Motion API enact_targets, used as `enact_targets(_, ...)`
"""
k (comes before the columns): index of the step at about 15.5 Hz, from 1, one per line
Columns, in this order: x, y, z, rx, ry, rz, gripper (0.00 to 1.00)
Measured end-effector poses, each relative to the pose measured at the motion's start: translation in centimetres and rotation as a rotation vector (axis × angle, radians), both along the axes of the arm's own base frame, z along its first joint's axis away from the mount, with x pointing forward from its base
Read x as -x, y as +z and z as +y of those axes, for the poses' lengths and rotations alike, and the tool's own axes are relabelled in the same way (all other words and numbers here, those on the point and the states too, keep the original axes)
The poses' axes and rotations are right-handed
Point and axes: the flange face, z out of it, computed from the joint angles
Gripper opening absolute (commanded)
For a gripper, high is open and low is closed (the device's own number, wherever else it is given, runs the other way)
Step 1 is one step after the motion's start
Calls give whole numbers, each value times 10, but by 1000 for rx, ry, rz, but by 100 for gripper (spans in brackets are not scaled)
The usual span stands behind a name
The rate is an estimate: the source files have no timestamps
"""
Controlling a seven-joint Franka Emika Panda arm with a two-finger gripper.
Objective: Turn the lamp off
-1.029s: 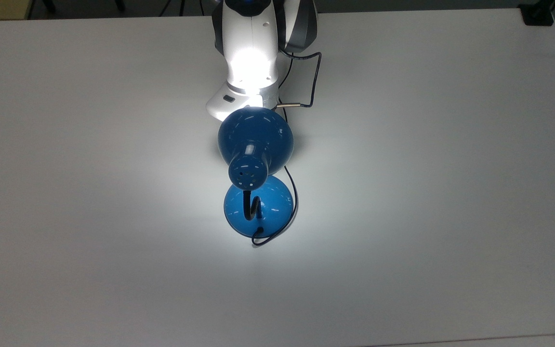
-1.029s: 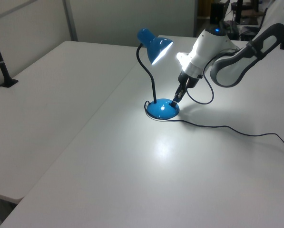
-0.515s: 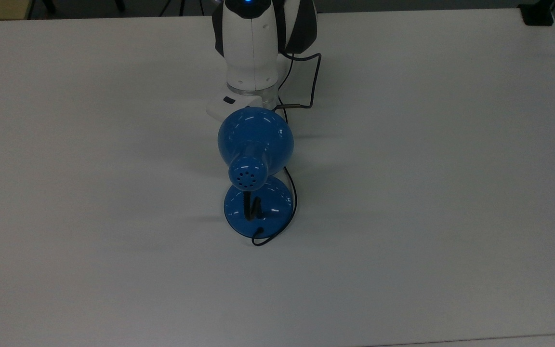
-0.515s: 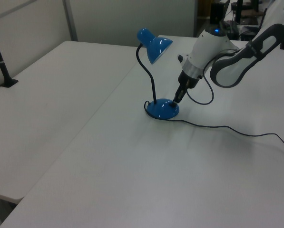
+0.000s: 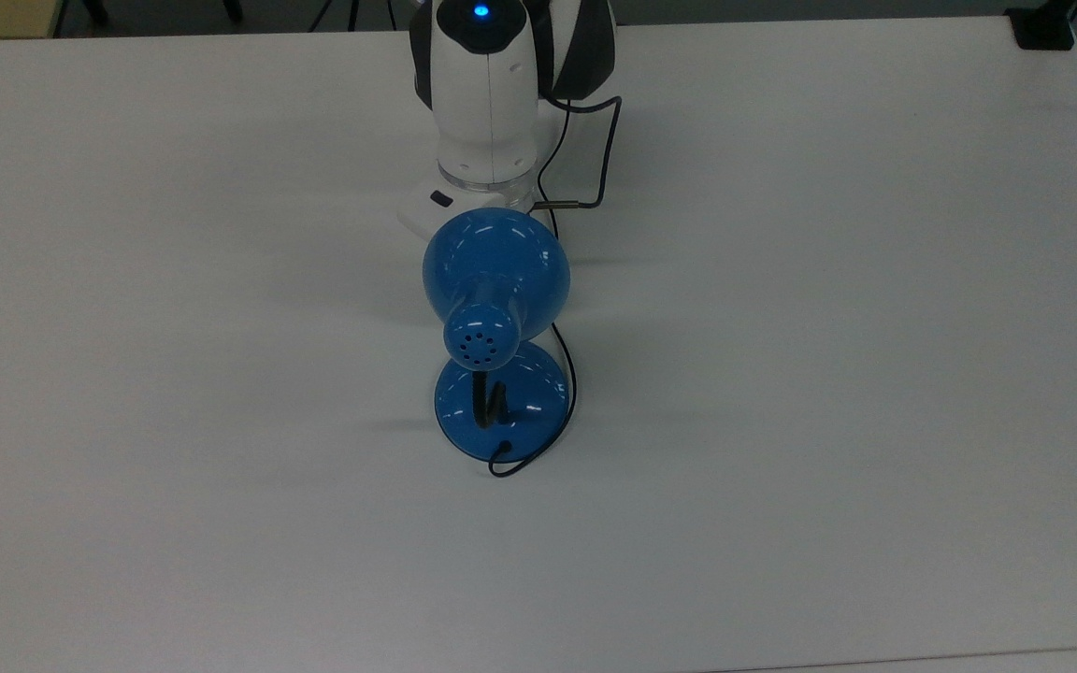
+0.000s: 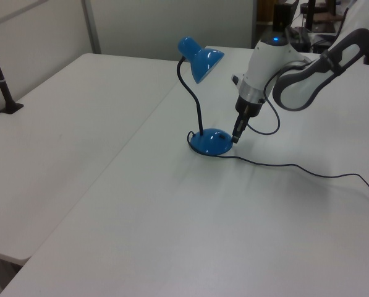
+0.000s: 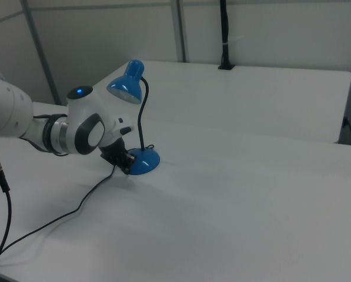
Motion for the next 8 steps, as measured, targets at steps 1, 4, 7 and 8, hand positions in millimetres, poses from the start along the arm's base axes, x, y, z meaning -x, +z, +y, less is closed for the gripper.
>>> enact_targets(1, 2, 9, -2, 7, -7, 29, 0)
enact_targets(4, 13, 55, -6, 29, -22, 103, 0)
enact_targets(7, 28, 111, -10, 52, -37, 183, 0)
enact_targets(8, 31, 129, -11, 58, -42, 206, 0)
